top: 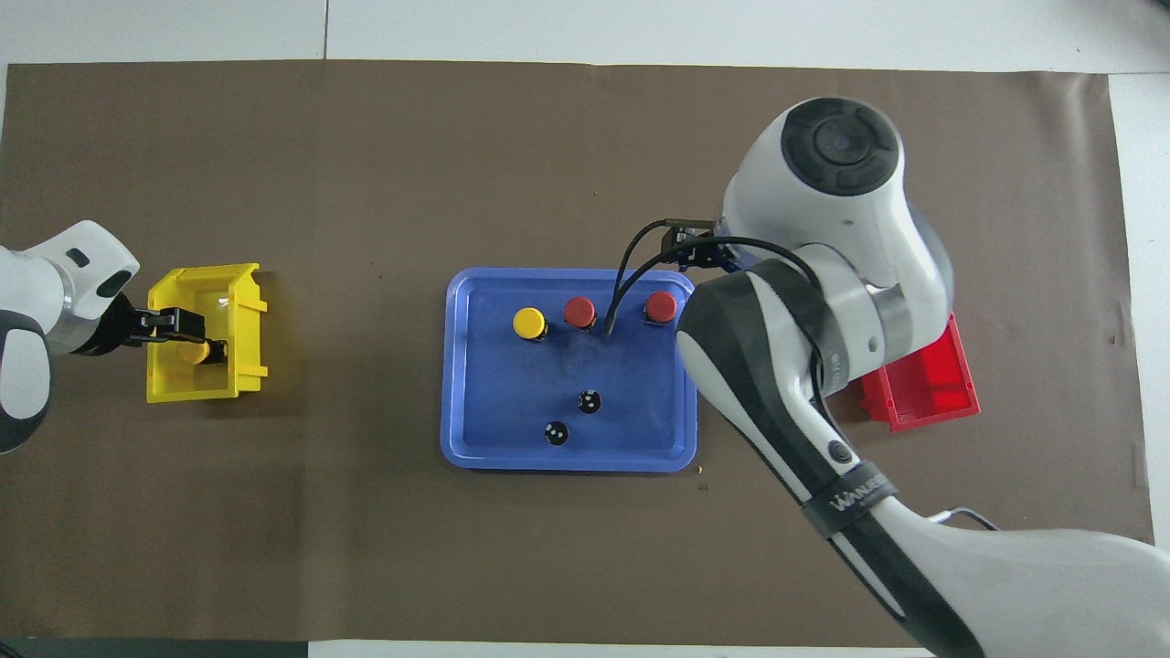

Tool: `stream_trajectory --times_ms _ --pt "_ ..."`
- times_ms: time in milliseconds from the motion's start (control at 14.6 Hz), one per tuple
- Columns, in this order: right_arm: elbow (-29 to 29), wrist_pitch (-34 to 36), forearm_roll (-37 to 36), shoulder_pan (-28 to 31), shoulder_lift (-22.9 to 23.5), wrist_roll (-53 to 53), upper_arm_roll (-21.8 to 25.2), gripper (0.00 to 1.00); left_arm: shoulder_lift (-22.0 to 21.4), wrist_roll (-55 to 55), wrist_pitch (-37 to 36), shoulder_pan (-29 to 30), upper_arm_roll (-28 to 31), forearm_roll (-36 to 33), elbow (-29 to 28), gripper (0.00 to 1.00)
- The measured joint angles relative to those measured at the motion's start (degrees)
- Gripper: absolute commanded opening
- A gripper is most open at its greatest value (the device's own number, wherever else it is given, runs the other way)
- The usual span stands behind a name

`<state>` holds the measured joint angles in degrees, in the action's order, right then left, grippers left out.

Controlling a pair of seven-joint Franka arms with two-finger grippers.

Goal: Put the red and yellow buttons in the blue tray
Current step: 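Withdraw the right gripper from the tray while the left gripper lifts yellow, then lift the second yellow button out of the yellow holder with the left gripper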

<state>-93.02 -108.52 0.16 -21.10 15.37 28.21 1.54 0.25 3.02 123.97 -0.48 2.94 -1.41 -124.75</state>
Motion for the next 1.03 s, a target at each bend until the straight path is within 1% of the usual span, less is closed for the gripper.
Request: stream_trajectory --times_ms 68,137,205,342,479,616,753,1027 --pt "1.8 2.6 0.0 3.0 -1.5 -2.9 0.1 0.99 0.0 -1.1 0.0 -0.3 -0.1 0.0 -0.2 0.79" --pt "2.6 4.3 0.0 6.1 -3.0 -6.0 0.2 0.99 0.0 -2.2 0.0 -1.0 -0.1 0.0 -0.3 0.75" --pt "2.9 5.5 0.0 9.3 -4.4 -9.5 0.2 0.99 0.0 -3.2 0.0 -1.7 -0.2 0.0 -0.4 0.67" --pt "3.0 8.2 0.0 15.0 -7.1 -16.5 0.3 0.99 0.0 -4.0 0.1 -2.4 -0.3 0.0 -0.5 0.66" --pt "3.0 11.3 0.0 19.3 -9.9 -20.7 0.4 0.99 0.0 -4.1 0.3 -2.4 -0.3 0.0 -0.7 0.67" --pt "3.0 14.4 0.0 22.4 -12.7 -22.0 0.4 1.00 0.0 -4.0 1.0 -2.3 -0.3 0.0 -1.0 0.67" --pt "2.7 16.0 0.0 24.4 -14.4 -23.6 0.4 1.00 0.0 -4.0 1.2 -2.1 -0.1 0.0 -1.1 0.67" --pt "2.1 19.3 -0.5 25.2 -14.6 -24.2 0.3 1.00 0.0 -4.0 2.0 -2.1 -0.1 0.0 -2.0 0.66"
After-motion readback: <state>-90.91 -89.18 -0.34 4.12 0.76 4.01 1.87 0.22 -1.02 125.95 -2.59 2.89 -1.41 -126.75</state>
